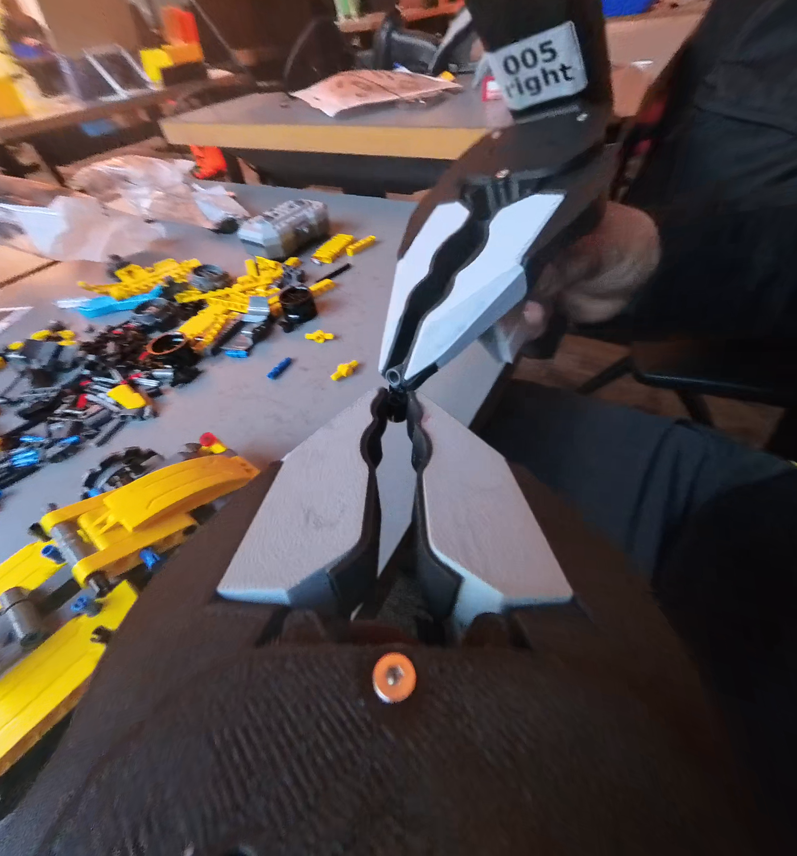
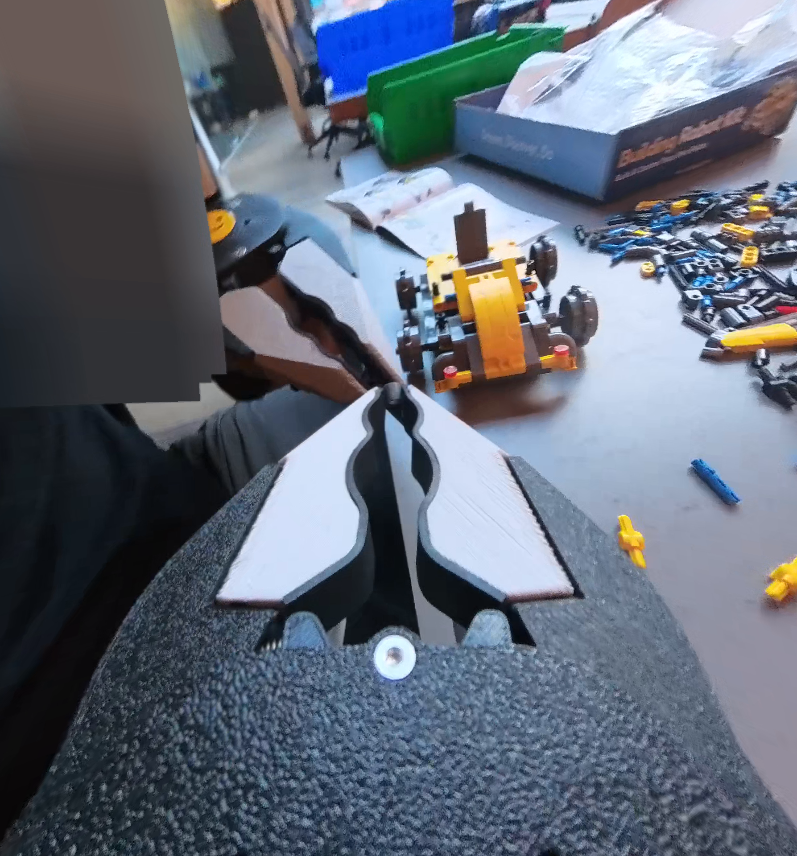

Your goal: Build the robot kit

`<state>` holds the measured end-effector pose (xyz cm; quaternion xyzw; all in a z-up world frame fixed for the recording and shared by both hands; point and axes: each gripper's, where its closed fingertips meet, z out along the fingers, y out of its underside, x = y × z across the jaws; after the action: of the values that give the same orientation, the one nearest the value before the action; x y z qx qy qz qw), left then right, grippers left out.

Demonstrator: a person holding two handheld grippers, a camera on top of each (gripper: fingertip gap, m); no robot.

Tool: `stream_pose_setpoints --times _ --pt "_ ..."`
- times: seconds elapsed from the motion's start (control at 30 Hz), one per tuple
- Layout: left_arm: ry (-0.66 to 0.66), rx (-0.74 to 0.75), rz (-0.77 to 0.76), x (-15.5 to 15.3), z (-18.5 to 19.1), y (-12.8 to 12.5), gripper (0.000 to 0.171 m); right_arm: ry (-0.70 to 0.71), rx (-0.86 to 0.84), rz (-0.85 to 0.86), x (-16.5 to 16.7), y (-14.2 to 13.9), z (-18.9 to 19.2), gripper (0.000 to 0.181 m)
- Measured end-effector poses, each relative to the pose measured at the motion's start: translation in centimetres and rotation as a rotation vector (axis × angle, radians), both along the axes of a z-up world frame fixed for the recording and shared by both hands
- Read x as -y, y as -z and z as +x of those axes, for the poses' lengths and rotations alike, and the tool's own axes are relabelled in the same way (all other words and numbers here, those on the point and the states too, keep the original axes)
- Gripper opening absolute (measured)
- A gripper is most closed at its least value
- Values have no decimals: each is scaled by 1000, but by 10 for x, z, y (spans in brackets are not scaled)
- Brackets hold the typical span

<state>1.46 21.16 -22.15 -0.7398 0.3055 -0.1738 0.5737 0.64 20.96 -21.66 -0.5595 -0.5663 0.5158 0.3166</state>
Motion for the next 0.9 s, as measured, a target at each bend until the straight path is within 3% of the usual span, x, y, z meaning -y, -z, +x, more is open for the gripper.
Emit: stream_pose_setpoints --times 0.1,0.2,0.3,0.43,0.53,0.6,0.8,0.9 --pt "-77 15 46 -6 -4 -6 5 91 -70 -90 -6 -6 -4 5" --pt "-62 209 -46 -9 -3 -13 5 128 -133 -184 -10 -15 -4 5" --pt "106 480 -282 -2 5 -17 5 30 -158 -206 -4 -19 1 5" --pt "387 832 -579 20 16 -35 5 -148 -188 -66 17 -35 12 4" --pt "486 786 -642 36 26 -33 5 -327 -134 -24 33 -31 23 5" --pt "465 683 -628 36 28 -22 5 -352 -79 54 33 -21 25 6" --pt "516 671 -693 44 35 -18 5 -441 -6 254 41 -17 31 9" --pt "499 640 -665 43 34 -17 5 -456 49 193 40 -16 29 10"
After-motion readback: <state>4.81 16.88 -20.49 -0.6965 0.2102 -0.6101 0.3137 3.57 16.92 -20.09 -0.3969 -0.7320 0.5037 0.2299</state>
